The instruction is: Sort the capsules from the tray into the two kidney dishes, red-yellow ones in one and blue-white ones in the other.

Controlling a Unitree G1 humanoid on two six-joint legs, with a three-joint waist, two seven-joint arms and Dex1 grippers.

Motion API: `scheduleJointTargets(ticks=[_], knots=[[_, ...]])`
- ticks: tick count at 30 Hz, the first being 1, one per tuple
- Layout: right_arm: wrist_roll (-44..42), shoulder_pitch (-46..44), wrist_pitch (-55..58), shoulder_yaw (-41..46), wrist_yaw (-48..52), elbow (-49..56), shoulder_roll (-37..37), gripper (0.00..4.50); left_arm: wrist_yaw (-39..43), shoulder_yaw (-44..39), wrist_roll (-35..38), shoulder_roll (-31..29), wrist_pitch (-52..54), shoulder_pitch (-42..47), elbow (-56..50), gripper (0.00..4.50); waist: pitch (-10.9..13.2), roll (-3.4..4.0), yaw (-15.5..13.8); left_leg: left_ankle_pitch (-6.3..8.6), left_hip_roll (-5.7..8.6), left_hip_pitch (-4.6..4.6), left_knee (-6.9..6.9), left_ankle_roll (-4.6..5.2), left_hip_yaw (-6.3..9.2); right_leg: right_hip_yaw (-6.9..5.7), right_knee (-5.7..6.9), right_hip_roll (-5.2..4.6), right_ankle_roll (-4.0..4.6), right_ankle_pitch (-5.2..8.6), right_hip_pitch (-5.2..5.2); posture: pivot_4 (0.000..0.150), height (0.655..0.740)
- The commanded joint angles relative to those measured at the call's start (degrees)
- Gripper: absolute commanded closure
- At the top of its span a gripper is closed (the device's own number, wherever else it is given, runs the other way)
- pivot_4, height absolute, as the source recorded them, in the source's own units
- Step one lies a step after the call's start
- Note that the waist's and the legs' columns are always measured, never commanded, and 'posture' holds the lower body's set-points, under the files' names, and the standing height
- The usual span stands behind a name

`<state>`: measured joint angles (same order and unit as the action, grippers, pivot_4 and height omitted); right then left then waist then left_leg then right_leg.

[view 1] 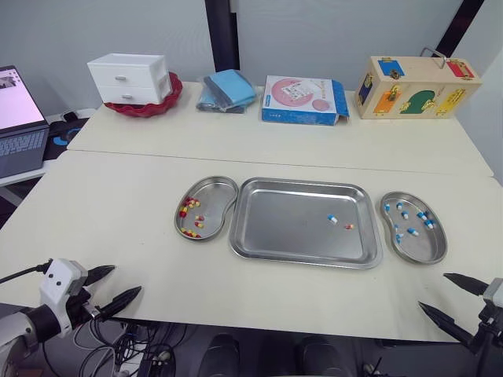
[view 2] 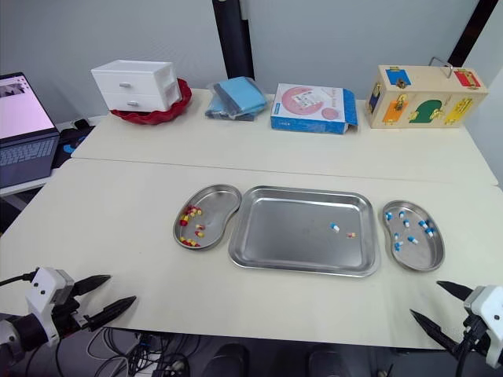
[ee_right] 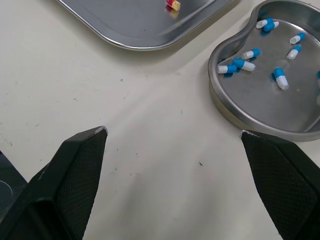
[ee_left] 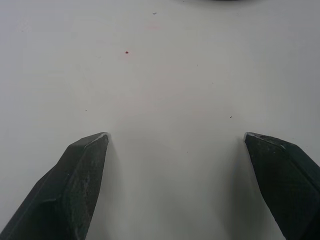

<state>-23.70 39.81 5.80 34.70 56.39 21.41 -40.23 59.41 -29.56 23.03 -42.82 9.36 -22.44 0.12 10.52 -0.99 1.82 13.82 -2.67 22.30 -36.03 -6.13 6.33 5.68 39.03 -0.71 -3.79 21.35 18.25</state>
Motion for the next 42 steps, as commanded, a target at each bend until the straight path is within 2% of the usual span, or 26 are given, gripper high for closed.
scheduleJointTargets(ticks=[1, 7, 14, 19, 24, 35, 39, 42], knots=[[0.3, -0.6, -1.1, 0.3, 0.6, 0.5, -0.4, 0.0, -0.5, -2.2, 1.4, 0.3, -0.6, -1.2, -2.1, 0.01, 0.0, -0.01, 0.0, 0.0, 0.0, 0.0, 0.0, 0.0, 0.0, 0.0, 0.0, 0.0, 0.0, 0.0, 0.0, 0.15, 0.7312], [0.8, -1.4, -1.0, -0.5, 0.6, 0.9, -0.3, 0.0, -1.9, -1.3, 3.0, 0.7, 1.7, -2.2, -7.7, 0.01, 0.0, -0.02, 0.0, 0.0, 0.0, 0.01, 0.0, -0.01, -0.02, 0.01, -0.01, -0.01, 0.0, 0.0, 0.0, 0.15, 0.7312], [1.4, 0.4, -1.4, 0.0, 0.9, 2.9, 0.4, 0.0, 1.6, 6.0, 7.7, 0.5, 6.3, -0.6, -17.8, 0.01, 0.0, 0.01, -0.1, 0.0, 0.01, 0.02, 0.0, -0.01, -0.02, 0.02, -0.01, -0.02, 0.0, 0.0, -0.01, 0.15, 0.7312], [2.1, 5.0, -2.5, 1.5, 0.9, 7.3, 2.5, 0.0, 2.6, 12.1, 10.8, 5.6, 3.6, 5.5, -21.2, 0.01, 0.0, 0.11, -0.2, 0.0, 0.02, 0.03, 0.01, -0.01, 0.0, -0.01, -0.01, -0.01, 0.0, 0.0, -0.01, 0.15, 0.7312], [2.6, 8.5, -3.5, 2.0, 1.1, 10.3, 3.8, 0.0, 4.8, 15.9, 10.2, 9.6, -1.8, 9.5, -19.2, 0.01, 0.0, 0.12, 0.0, 0.0, 0.01, 0.02, 0.01, -0.01, -0.01, 0.0, -0.01, 0.01, 0.0, 0.0, -0.01, 0.15, 0.7312], [2.8, 13.0, -0.7, -0.2, 0.7, 18.7, 4.2, 0.0, 9.8, 21.5, 8.9, 10.5, -7.5, 12.2, -15.2, 0.01, -0.1, 0.19, -0.1, 0.0, 0.01, 0.01, 0.0, -0.01, 0.0, 0.0, -0.01, 0.01, 0.0, 0.0, -0.01, 0.15, 0.7312], [3.1, 8.8, 5.2, -2.8, -4.3, 24.2, 3.5, 0.0, 10.7, 22.3, 8.5, 10.4, -8.4, 12.9, -14.5, 0.01, -0.1, 0.21, 0.1, 0.0, 0.01, 0.0, 0.0, 0.0, 0.0, 0.0, -0.01, 0.02, 0.0, 0.0, -0.01, 0.15, 0.7312], [1.2, 2.4, 14.5, -5.7, -9.0, 28.3, 1.2, 0.0, 11.4, 22.9, 8.4, 10.1, -9.2, 12.8, -14.0, 0.01, -0.1, 0.2, 0.1, 0.0, 0.0, 0.01, -0.01, -0.01, -0.01, 0.03, -0.01, 0.03, -0.01, -0.01, -0.01, 0.15, 0.7312]])
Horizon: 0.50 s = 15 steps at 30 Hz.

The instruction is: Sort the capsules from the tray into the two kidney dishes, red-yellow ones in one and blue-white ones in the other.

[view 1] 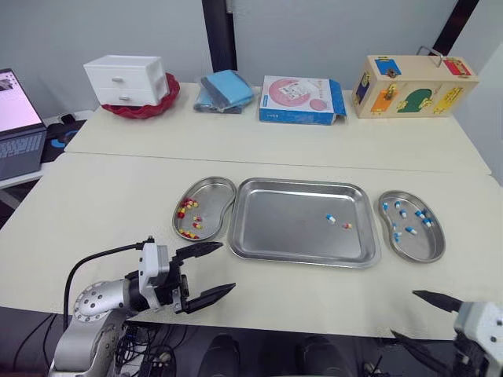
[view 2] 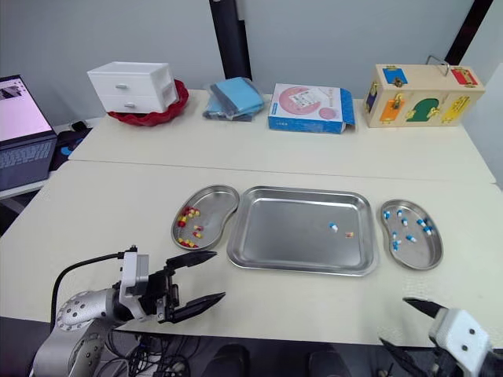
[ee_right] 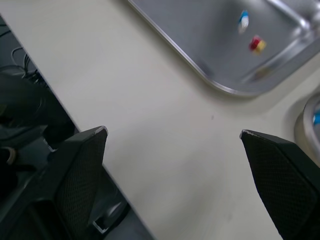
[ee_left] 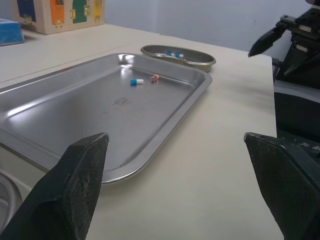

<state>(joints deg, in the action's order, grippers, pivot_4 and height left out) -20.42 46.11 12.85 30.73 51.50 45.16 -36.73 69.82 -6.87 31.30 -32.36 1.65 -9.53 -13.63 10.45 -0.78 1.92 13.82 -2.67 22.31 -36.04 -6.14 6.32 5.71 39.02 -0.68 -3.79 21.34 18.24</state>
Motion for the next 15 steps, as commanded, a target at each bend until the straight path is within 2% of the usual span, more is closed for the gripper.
scheduleJointTargets(ticks=[1, 4, 7, 10, 15], knots=[[-2.1, -6.2, 10.1, -3.2, -5.3, 5.3, -3.3, 0.0, 1.2, 0.3, 0.1, -0.5, -1.7, -0.2, -0.2, 0.01, 0.0, -0.01, -0.1, 0.0, 0.0, 0.01, 0.0, 0.0, 0.01, -0.01, 0.0, 0.0, 0.0, 0.0, 0.0, 0.15, 0.7312], [-1.6, -14.5, 15.9, -8.6, -8.3, 5.1, -6.0, 0.0, 1.5, 0.7, -0.1, -0.4, -2.3, 0.0, 0.4, 0.01, 0.0, -0.02, -0.2, 0.0, 0.01, 0.02, -0.01, 0.0, 0.03, -0.03, 0.0, 0.0, 0.0, 0.0, 0.0, 0.15, 0.7312], [0.1, -21.9, 19.6, -13.1, -11.1, 3.1, -7.3, 0.56, 1.6, 1.0, -0.2, -0.1, -2.7, 0.4, 0.7, 0.0, 0.0, -0.03, -0.1, 0.0, 0.01, 0.02, -0.01, 0.0, 0.05, -0.05, 0.0, 0.0, 0.0, 0.0, 0.01, 0.15, 0.7312], [1.3, -30.7, 24.4, -19.9, -13.6, 2.4, -8.5, 1.6, 1.4, 1.3, -0.3, 0.2, -3.1, 1.1, 1.3, 0.0, 0.0, -0.05, -0.1, 0.0, 0.02, 0.04, -0.01, 0.0, 0.06, -0.06, 0.0, 0.0, 0.0, 0.0, 0.02, 0.15, 0.7312], [4.8, -47.3, 33.9, -32.0, -18.7, -2.6, -6.7, 1.6, 1.4, 1.9, -0.5, 0.3, -4.5, 1.5, 2.3, 0.0, 0.0, -0.04, 0.0, 0.0, 0.02, 0.05, -0.01, 0.01, 0.08, -0.08, 0.02, 0.0, 0.0, -0.01, 0.06, 0.15, 0.7312]])
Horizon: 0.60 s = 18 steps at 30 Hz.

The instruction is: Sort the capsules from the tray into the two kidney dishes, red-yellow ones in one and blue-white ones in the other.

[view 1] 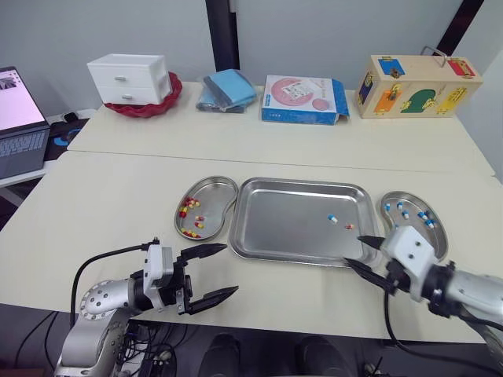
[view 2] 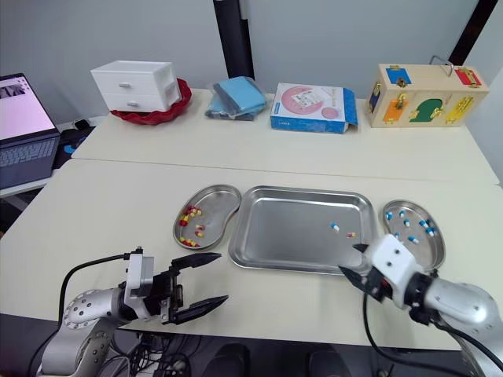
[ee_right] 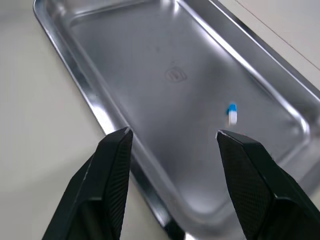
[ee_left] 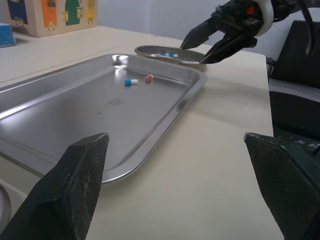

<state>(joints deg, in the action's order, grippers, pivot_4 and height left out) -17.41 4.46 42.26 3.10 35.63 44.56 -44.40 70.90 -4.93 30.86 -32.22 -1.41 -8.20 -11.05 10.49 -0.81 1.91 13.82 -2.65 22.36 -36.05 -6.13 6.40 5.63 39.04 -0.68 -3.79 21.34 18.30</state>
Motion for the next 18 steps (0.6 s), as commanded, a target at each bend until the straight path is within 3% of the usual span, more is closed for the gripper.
scheduleJointTargets(ticks=[1, 8, 18], knots=[[2.5, -8.9, 6.6, -6.2, -4.1, -3.8, 1.8, 1.6, 0.3, 0.1, -0.1, 0.3, -1.8, 0.4, -0.1, 0.0, 0.0, -0.03, 0.0, 0.0, 0.0, 0.01, 0.0, 0.0, 0.0, 0.0, -0.01, 0.0, 0.0, 0.0, 0.01, 0.15, 0.7312], [7.0, -26.3, 14.5, -14.8, -7.6, -18.0, 5.9, 1.6, 0.5, 0.9, -0.6, 0.5, -2.9, 1.3, 1.1, 0.0, 0.0, -0.01, -0.1, 0.0, 0.0, 0.32, 0.0, 0.0, 0.04, -0.06, 0.01, -0.01, 0.01, -0.01, 0.32, 0.15, 0.7312], [8.5, -31.2, 13.9, -17.9, -4.7, -27.9, 6.1, 1.6, 0.2, 1.0, -0.9, 0.9, -4.3, 1.5, 2.0, 0.0, 0.0, 0.0, 0.0, -0.01, 0.0, 0.67, 0.0, 0.01, -0.03, 0.0, 0.17, -0.01, 0.01, -0.01, 0.79, 0.15, 0.7312]])
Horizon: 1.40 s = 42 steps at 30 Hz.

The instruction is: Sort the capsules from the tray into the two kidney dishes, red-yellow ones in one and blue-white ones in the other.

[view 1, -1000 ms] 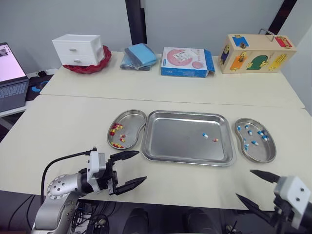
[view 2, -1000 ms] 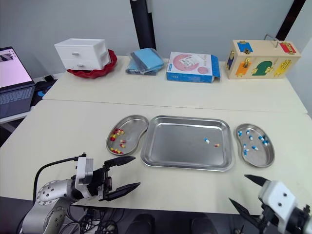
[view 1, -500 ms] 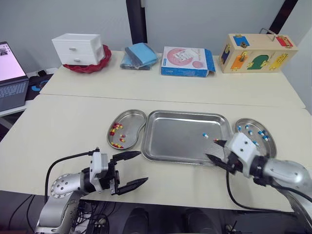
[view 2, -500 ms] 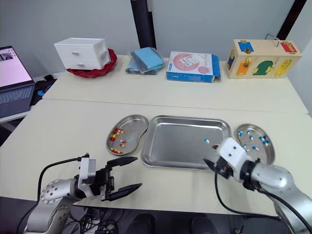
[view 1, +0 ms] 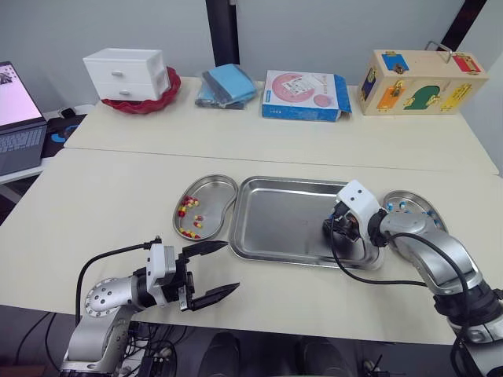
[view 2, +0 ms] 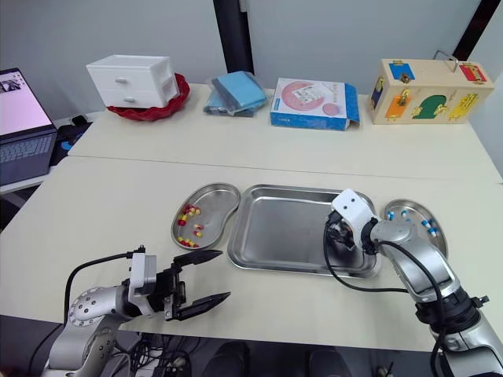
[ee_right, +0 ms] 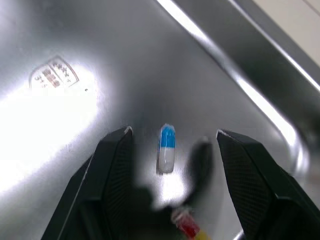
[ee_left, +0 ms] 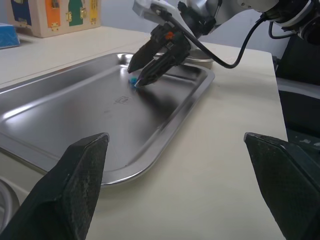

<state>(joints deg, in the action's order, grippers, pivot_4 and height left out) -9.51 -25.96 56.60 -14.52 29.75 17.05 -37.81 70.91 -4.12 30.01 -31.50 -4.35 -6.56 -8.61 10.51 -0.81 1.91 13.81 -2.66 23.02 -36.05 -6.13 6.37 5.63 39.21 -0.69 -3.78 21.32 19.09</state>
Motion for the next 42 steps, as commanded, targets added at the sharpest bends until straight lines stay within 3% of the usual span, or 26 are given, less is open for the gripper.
scheduleJointTargets(ticks=[1, 2, 3, 14, 20, 30, 41, 42], knots=[[0.6, -0.8, -0.4, -0.6, 1.6, -0.5, -0.7, 1.6, 0.2, 0.2, -0.1, 0.2, -1.5, -0.2, -0.4, 0.0, 0.0, 0.0, 0.0, 0.0, 0.0, -0.01, -0.01, 0.0, 0.0, 0.0, 0.02, 0.0, 0.0, 0.0, -0.01, 0.15, 0.7312], [0.4, -0.7, -0.2, -0.7, 2.1, -0.5, -0.8, 1.6, 0.2, 0.1, -0.1, 0.2, -1.6, -0.3, -0.4, 0.0, 0.0, 0.0, 0.0, 0.0, 0.0, -0.02, -0.01, 0.0, -0.01, 0.01, 0.04, 0.0, 0.0, 0.0, -0.01, 0.15, 0.7312], [0.5, -0.5, -0.1, -0.8, 2.4, -0.4, -0.9, 2.0, 0.2, 0.1, -0.1, 0.3, -1.7, -0.5, -0.5, 0.0, 0.0, 0.0, 0.0, 0.0, 0.0, -0.02, -0.01, 0.0, -0.01, 0.01, 0.05, 0.0, 0.0, 0.0, -0.01, 0.15, 0.7312], [1.4, 0.0, -0.2, -0.5, 4.0, 2.6, -1.3, 4.49, 1.1, 0.2, 0.3, 0.0, -2.3, -0.5, 0.1, 0.0, 0.0, 0.0, 0.0, 0.0, 0.0, -0.03, -0.02, 0.0, 0.0, 0.01, 0.07, 0.0, 0.0, 0.0, -0.01, 0.15, 0.7312], [-2.0, 2.4, 4.8, 8.9, 4.8, 12.2, -4.0, 4.49, 3.6, 0.7, 1.3, 0.5, -2.6, 0.9, 1.5, 0.0, 0.0, 0.04, -0.1, 0.0, 0.01, 0.01, -0.02, 0.0, 0.0, 0.01, 0.07, 0.0, 0.0, 0.0, 0.03, 0.15, 0.7312], [-7.3, 16.9, 14.9, 35.6, 4.6, 24.6, -6.8, 4.49, 8.6, 1.2, 4.2, 1.9, -2.6, 1.9, 3.1, 0.0, 0.0, 0.05, -0.1, 0.0, 0.01, 0.0, -0.01, 0.0, -0.02, 0.02, 0.06, 0.01, 0.0, 0.0, -0.01, 0.15, 0.7312], [-6.6, 24.6, 14.2, 41.9, 1.1, 22.9, -6.5, 4.49, 10.2, 1.3, 4.7, 3.7, -4.5, 3.8, 4.6, 0.0, 0.0, 0.07, 0.0, -0.01, 0.0, -0.04, -0.02, 0.01, -0.07, 0.08, 0.1, 0.03, 0.0, 0.0, -0.02, 0.15, 0.7312], [-6.4, 25.1, 13.5, 41.8, 0.7, 22.8, -6.6, 4.18, 10.1, 1.2, 4.6, 3.8, -4.6, 3.8, 4.5, 0.0, 0.0, 0.07, 0.0, -0.01, 0.0, -0.03, -0.02, 0.01, -0.06, 0.08, 0.1, 0.03, 0.0, 0.0, -0.01, 0.15, 0.7312]])
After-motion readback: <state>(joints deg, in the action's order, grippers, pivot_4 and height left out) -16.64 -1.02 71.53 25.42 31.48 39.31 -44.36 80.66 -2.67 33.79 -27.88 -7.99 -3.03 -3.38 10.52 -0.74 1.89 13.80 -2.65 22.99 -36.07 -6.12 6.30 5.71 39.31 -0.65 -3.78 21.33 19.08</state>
